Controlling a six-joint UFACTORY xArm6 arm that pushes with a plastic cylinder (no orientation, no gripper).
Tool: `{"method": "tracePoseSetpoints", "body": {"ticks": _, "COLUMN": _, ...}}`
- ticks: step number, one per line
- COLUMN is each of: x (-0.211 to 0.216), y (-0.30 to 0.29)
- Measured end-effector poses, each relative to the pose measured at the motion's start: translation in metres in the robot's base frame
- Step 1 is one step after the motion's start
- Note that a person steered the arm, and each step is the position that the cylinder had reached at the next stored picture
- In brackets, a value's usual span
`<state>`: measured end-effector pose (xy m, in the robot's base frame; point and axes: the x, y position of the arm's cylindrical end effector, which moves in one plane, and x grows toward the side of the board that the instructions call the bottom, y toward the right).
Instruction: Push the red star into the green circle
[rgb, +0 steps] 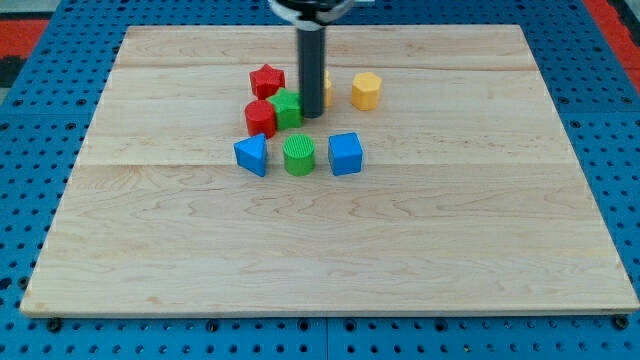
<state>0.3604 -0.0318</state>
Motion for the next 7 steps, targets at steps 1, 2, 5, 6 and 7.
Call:
{"method": "tracePoseSetpoints", "body": {"ticks": 1, "x": 0.0, "y": -0.029}}
{"method": "tracePoseSetpoints", "body": {"ticks": 2, "x": 0.0, "y": -0.121}}
{"method": "tracePoseSetpoints", "body": {"ticks": 5, "x": -0.024, "y": -0.142}}
{"method": "tracePoseSetpoints", "body": {"ticks": 6, "x": -0.035, "y": -0.142}}
{"method": "tracePoseSetpoints", "body": {"ticks": 7, "x": -0.037, "y": -0.134}}
